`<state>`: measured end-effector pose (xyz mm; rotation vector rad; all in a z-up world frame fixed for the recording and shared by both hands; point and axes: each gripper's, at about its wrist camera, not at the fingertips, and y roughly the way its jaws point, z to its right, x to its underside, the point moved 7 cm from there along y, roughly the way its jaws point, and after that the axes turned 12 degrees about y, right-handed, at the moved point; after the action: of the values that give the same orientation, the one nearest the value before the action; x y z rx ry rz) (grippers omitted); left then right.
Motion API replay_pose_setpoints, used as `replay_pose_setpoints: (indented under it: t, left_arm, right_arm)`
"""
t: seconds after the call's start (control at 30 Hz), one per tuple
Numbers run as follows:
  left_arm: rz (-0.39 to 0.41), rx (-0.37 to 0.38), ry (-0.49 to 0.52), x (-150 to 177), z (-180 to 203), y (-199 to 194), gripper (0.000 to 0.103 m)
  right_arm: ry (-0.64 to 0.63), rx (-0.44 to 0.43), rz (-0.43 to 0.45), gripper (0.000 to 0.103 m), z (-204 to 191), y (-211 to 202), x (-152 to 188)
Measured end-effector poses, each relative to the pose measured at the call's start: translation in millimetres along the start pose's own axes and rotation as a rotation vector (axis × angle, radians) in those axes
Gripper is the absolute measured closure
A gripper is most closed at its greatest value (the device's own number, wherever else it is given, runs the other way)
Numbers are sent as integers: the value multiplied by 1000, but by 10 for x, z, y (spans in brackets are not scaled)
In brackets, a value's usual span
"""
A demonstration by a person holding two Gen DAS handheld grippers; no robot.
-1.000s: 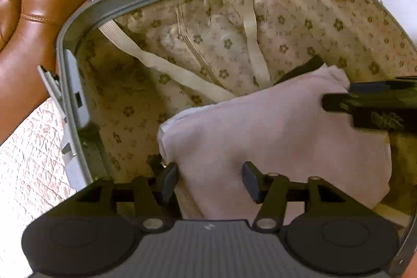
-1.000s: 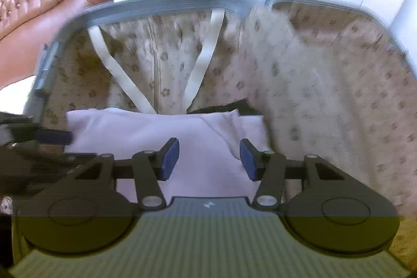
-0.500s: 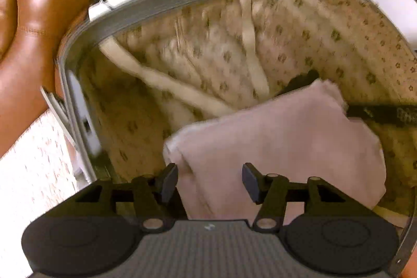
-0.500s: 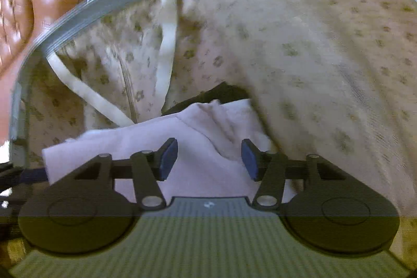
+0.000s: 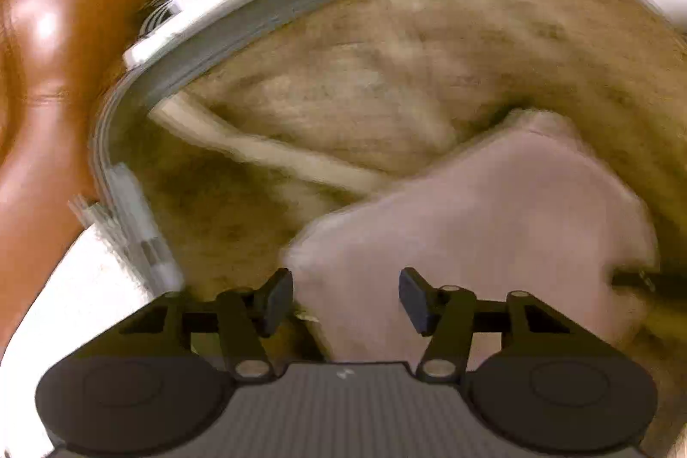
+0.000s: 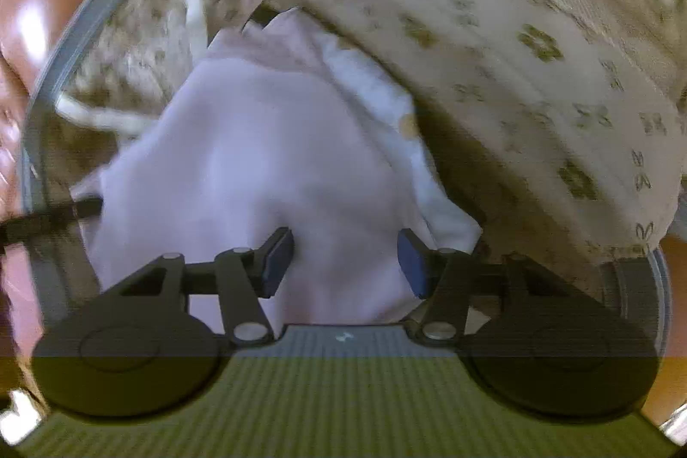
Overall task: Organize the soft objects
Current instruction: 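Open both grippers to release the clothes inside the suitcase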
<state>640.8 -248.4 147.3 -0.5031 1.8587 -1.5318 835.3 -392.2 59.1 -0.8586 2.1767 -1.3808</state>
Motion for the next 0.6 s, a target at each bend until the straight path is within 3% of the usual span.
replay_pose_setpoints:
  t: [0.1,0.17,0.27,0.37,0.5,0.6]
  left_arm:
    - [-17,199,210,232,498,-157,40]
    - [-57,291,344,440,787,-168,40]
    - [-144,292,482,669,974,-8,45]
    - [-253,270,514,826,935,224,45]
    - [-280,267,478,882,793,337,37]
    - [-292,263,464,897,775,360,34]
  right_arm:
    - [13,-55,14,41,-17,-240,-11]
    - [25,-73,10,41,-18,-335,20]
    - [41,-79,-13,41,2,-269,54]
    - [72,-51,-34,41,126,-70,43]
    - [120,-67,-26,41,244,50,-23]
    - [82,5,8,41,245,81,-119]
